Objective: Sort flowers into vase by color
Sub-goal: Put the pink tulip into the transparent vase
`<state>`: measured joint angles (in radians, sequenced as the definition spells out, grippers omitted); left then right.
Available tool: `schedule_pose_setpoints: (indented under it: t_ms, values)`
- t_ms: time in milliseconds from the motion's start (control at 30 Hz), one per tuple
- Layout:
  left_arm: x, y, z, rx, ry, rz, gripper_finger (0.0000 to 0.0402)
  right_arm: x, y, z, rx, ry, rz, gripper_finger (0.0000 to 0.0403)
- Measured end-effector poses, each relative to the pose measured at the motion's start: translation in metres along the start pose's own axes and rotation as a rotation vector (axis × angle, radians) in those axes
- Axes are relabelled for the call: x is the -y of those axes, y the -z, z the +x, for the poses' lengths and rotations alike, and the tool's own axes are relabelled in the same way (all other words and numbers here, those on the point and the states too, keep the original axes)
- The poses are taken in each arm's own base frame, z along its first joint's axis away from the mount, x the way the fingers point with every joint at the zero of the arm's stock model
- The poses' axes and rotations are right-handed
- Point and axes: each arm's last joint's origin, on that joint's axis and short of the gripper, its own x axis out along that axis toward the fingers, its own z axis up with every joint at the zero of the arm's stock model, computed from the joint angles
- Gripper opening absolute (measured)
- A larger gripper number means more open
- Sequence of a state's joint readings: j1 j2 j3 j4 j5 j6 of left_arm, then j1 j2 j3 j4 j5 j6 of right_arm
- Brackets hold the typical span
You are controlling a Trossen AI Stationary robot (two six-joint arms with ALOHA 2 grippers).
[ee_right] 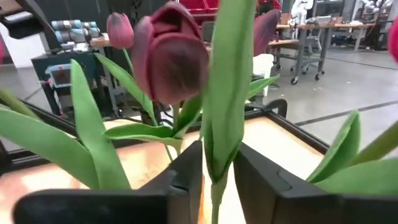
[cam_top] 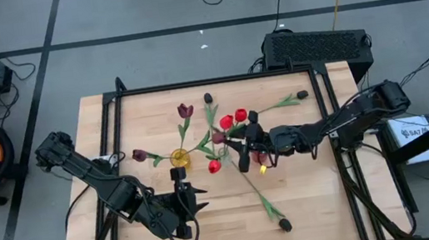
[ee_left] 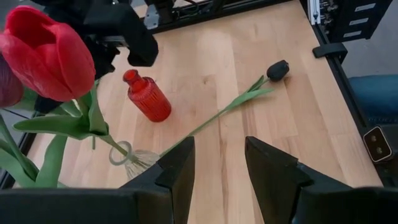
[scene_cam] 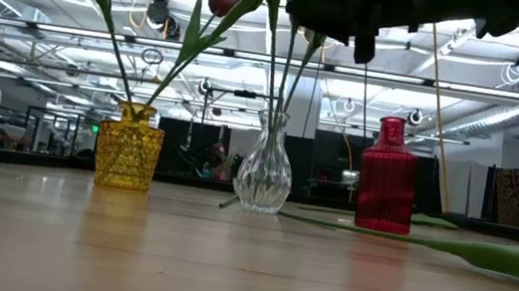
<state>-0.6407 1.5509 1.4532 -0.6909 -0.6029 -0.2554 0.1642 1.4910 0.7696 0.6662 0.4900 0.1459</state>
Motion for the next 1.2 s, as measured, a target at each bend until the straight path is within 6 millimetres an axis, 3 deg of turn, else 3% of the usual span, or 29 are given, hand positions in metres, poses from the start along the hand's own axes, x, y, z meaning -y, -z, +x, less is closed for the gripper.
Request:
schedule_pose_setpoints:
  t_ms: [633, 833, 1200]
  values:
    - [0.0, 0.001, 0.0, -0.006, -0.002, 0.005, 0.0148, -0.011, -0.026, 0.013, -0.121, 0.025, -0.103, 0.0224]
    - [0.0, 0.001, 0.0, -0.006, -0.002, 0.005, 0.0148, -0.014, -0.026, 0.01, -0.13, 0.012, -0.143, 0.0224]
    - [0.0, 0.001, 0.0, -0.012, 0.003, 0.009, 0.0148, -0.018, -0.038, -0.009, -0.146, -0.003, -0.206, 0.0184]
